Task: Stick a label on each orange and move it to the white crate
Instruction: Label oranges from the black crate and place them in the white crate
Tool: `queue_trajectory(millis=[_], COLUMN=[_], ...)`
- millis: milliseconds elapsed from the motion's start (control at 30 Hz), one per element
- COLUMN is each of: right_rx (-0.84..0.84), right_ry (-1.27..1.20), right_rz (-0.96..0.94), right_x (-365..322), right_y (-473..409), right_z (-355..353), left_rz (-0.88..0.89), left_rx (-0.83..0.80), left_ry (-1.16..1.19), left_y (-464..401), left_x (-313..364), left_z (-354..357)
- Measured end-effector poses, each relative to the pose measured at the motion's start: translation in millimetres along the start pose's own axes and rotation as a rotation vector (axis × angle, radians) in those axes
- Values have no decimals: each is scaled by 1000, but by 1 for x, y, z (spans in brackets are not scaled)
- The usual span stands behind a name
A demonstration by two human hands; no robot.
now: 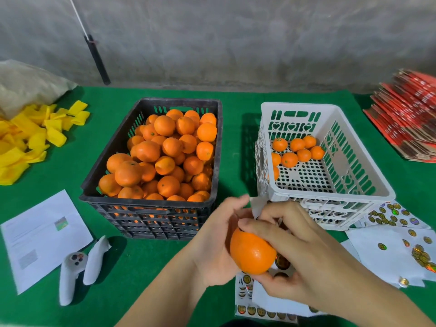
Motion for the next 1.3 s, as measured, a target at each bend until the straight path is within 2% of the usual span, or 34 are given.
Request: queue_trajectory(millis=[67, 133, 200, 233, 300, 333, 400, 500, 567, 600, 700, 767, 800, 833, 867, 900, 933, 967, 1033, 1167, 1233, 1300], right_rx=[-16, 34, 200, 316, 496, 510, 379, 42, -31, -25, 147, 289, 338, 374, 396, 405, 403, 394, 372, 385, 402, 433], right_ry=[-99, -249, -321, -281, -183, -185, -281, -657, -899, -942, -835, -832, -846, -859, -867, -877, -899, -922, -932, -956, -985, -1038], right_rz=[-21, -9, 26, 62, 243, 371, 498, 489, 525, 553, 559, 509, 496, 495, 500, 506, 514, 522, 534, 545, 545, 547], right_x=[-3, -1, 15, 28, 64, 81, 103, 102, 99, 99, 107, 109, 110, 111, 112, 112, 112, 111, 109, 107, 108, 111], right_y=[1, 0, -3, -5, -9, -8, -5, 1, 5, 6, 4, 4, 6, 7, 9, 11, 13, 14, 16, 20, 24, 27], right_z=[2, -4, -26, -40, -62, -64, -53, -15, 3, 9, 7, -1, -4, -6, -7, -6, -4, -2, 1, 2, 2, 0], left_rz=[1, 70, 136, 170, 257, 310, 413, 505, 560, 564, 540, 520, 422, 197, -82, -312, -448, -509, -524, -338, -263, -184], left_rx=[-36, 8, 178, 257, 340, 345, 321, 319, 390, 425, 465, 644, 777, 870, 894, 853, 798, 760, 731, 742, 765, 879], left_ry=[-59, -170, -303, -387, -574, -658, -790, -928, -964, -989, -1176, -1570, -1836, -2072, -2229, -2330, -2401, -2464, -2624, -2912, -2918, -2747], left_y=[-1, -2, -2, -2, 2, 3, 7, 5, 3, 1, -10, -15, -17, -20, -22, -24, -26, -29, -35, -38, -33, -27], left_x=[2, 6, 12, 16, 27, 34, 50, 74, 90, 96, 107, 123, 131, 136, 136, 134, 130, 129, 132, 144, 146, 152], left_z=[-4, -12, -27, -35, -43, -44, -43, -49, -62, -69, -96, -127, -149, -175, -201, -221, -234, -242, -246, -238, -238, -239])
Point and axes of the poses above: each hand's wrist, its own y-axis away from the middle knuckle, its own z-axis out of the palm, x = y × z, the point moved 7 cm from there along -y, towards the middle knuckle, and after that the axes turned 15 degrees about -y, right-handed, at the moved point
